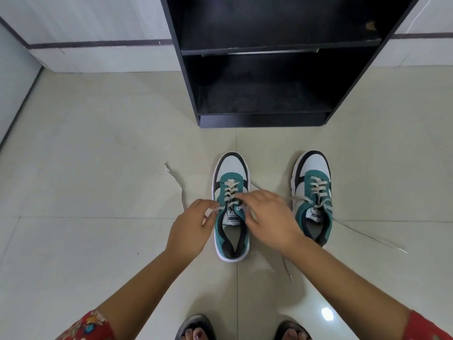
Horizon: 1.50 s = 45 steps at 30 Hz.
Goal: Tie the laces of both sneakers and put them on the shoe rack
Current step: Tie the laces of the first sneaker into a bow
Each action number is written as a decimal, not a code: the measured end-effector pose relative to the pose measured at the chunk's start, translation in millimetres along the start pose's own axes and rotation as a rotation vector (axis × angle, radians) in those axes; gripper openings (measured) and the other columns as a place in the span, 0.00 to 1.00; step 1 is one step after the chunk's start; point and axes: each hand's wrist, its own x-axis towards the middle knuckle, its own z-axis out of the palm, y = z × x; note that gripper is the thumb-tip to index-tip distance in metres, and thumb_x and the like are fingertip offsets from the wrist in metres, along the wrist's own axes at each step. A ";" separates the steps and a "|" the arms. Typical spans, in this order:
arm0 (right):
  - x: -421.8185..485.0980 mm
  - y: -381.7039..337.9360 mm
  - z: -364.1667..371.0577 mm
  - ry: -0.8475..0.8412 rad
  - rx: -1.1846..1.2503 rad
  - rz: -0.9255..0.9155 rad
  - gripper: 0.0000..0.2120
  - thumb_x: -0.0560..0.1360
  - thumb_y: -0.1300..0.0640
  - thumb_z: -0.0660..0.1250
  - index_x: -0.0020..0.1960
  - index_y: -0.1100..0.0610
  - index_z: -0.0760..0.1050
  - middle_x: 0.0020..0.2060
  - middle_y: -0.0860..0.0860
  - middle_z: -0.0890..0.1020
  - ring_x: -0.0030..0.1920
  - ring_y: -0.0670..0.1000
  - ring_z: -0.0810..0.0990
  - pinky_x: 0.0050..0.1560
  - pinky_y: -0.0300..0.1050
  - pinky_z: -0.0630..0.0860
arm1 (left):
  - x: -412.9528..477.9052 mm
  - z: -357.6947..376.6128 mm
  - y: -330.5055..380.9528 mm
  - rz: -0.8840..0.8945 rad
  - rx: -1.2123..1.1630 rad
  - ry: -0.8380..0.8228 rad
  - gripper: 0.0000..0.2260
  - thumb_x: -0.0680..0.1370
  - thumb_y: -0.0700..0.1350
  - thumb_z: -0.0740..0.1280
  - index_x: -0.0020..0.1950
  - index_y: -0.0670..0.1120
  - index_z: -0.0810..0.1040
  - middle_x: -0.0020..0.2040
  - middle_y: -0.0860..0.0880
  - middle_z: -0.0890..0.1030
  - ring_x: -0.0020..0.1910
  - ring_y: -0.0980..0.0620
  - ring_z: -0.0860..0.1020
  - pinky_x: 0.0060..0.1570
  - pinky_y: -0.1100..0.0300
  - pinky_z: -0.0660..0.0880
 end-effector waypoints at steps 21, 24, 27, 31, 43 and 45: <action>0.1 17.9 -10.5 0.053 0.139 0.378 0.08 0.67 0.51 0.66 0.34 0.52 0.71 0.32 0.48 0.78 0.36 0.53 0.77 0.34 0.44 0.68 | 10.4 -13.4 -26.1 -0.047 0.218 0.156 0.06 0.78 0.49 0.62 0.46 0.51 0.78 0.46 0.56 0.77 0.37 0.52 0.77 0.30 0.66 0.63; -1.1 18.6 -11.5 0.049 0.127 0.394 0.08 0.67 0.51 0.66 0.34 0.52 0.71 0.31 0.48 0.78 0.35 0.52 0.76 0.34 0.43 0.67 | 10.1 -13.9 -28.4 -0.057 0.216 0.152 0.06 0.78 0.49 0.62 0.45 0.51 0.78 0.44 0.57 0.76 0.37 0.52 0.76 0.30 0.65 0.63; -0.5 17.7 -10.4 0.072 0.057 0.374 0.07 0.68 0.51 0.65 0.34 0.53 0.71 0.32 0.48 0.77 0.35 0.52 0.76 0.35 0.43 0.69 | 7.9 -11.7 -28.5 -0.061 0.202 0.157 0.06 0.78 0.49 0.63 0.45 0.51 0.78 0.43 0.58 0.74 0.37 0.53 0.74 0.30 0.66 0.63; -2.2 19.9 -0.6 0.125 0.023 0.287 0.05 0.71 0.53 0.63 0.39 0.54 0.73 0.37 0.49 0.79 0.39 0.52 0.79 0.36 0.46 0.75 | 7.7 -12.5 -31.0 -0.082 0.181 0.127 0.04 0.78 0.50 0.63 0.45 0.53 0.77 0.45 0.58 0.75 0.39 0.52 0.77 0.31 0.65 0.64; -6.4 -5.7 23.8 0.093 0.912 0.505 0.05 0.76 0.53 0.64 0.48 0.53 0.78 0.44 0.46 0.82 0.48 0.47 0.79 0.43 0.31 0.72 | -4.3 3.0 15.4 -0.297 -0.564 -0.025 0.10 0.80 0.52 0.57 0.51 0.53 0.78 0.49 0.54 0.80 0.48 0.61 0.77 0.48 0.65 0.72; 0.4 -9.7 21.2 0.155 1.115 0.492 0.04 0.75 0.61 0.65 0.47 0.57 0.78 0.44 0.48 0.82 0.47 0.45 0.80 0.44 0.29 0.74 | 0.0 0.0 24.1 -0.338 -0.711 -0.083 0.09 0.80 0.50 0.59 0.52 0.51 0.78 0.51 0.53 0.80 0.45 0.65 0.76 0.41 0.73 0.70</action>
